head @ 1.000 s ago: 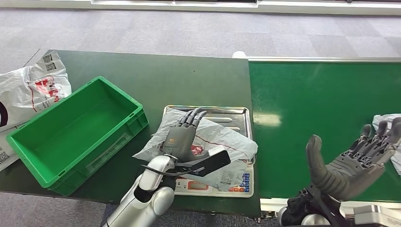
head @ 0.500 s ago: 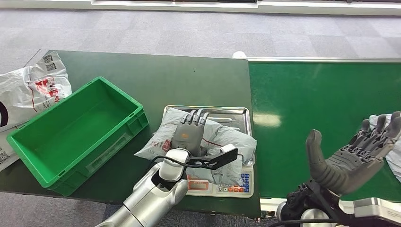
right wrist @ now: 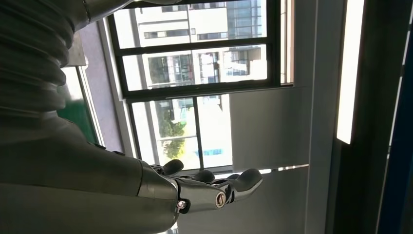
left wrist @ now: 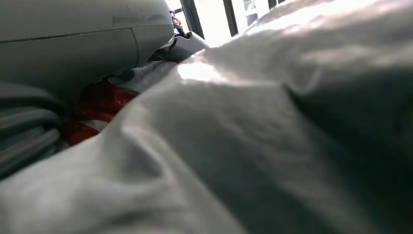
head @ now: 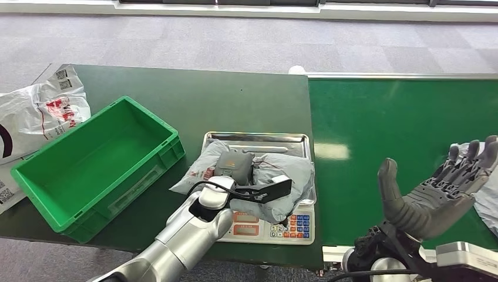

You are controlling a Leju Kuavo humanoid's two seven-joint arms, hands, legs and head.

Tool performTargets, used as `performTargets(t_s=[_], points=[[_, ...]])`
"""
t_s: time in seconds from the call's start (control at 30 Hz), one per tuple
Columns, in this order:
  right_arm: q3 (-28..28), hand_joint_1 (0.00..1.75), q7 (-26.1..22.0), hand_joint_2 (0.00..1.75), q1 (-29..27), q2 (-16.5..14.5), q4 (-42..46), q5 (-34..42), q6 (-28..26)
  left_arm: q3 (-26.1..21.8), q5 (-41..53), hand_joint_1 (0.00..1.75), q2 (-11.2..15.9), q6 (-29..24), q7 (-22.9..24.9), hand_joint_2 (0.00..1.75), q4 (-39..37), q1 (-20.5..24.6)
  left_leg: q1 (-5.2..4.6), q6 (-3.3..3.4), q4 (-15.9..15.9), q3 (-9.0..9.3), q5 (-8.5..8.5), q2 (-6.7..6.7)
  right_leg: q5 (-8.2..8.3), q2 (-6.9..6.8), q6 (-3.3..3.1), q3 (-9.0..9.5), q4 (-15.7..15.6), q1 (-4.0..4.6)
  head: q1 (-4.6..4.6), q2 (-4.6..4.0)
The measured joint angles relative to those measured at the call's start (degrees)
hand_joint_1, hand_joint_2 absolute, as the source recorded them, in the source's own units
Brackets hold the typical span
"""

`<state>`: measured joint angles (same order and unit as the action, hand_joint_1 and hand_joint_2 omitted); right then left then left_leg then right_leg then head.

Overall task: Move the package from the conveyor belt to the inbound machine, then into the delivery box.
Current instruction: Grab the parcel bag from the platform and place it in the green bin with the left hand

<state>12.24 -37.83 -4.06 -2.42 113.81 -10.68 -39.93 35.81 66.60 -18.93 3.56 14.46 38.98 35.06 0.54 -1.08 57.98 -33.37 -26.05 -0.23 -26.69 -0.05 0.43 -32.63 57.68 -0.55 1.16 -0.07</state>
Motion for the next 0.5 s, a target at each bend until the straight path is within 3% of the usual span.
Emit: performTargets(t_s=[0.23,0.37,0.5], points=[[-0.3,0.00,0.2,1.75,-1.0,-0.1,0.1,-0.9,0.0,-5.3,-10.4,1.75,1.7,-7.3,-6.0,1.75,7.3,-2.5,0.00,-0.03,0.0,-0.19,0.02,0.00,0.00,0.01,-0.01,-0.20,0.0,0.01,0.00,0.00],[-1.1,0.00,0.2,1.75,-3.0,-0.1,0.9,-1.3,-0.1,-9.2,-11.9,1.75,6.2,-14.9,-7.7,1.75,19.8,-5.1,0.02,-0.07,0.0,-0.32,0.04,0.11,0.00,0.10,-0.03,-0.41,0.0,0.05,-0.01,0.00],[-1.9,0.00,-0.5,1.75,-5.6,0.0,1.2,-0.3,-0.1,-17.7,-12.3,1.75,11.3,-18.8,-9.9,1.75,31.4,-7.3,0.03,-0.08,-0.1,-0.34,0.04,0.24,-0.03,0.23,-0.08,-0.57,0.0,0.06,0.00,0.00]])
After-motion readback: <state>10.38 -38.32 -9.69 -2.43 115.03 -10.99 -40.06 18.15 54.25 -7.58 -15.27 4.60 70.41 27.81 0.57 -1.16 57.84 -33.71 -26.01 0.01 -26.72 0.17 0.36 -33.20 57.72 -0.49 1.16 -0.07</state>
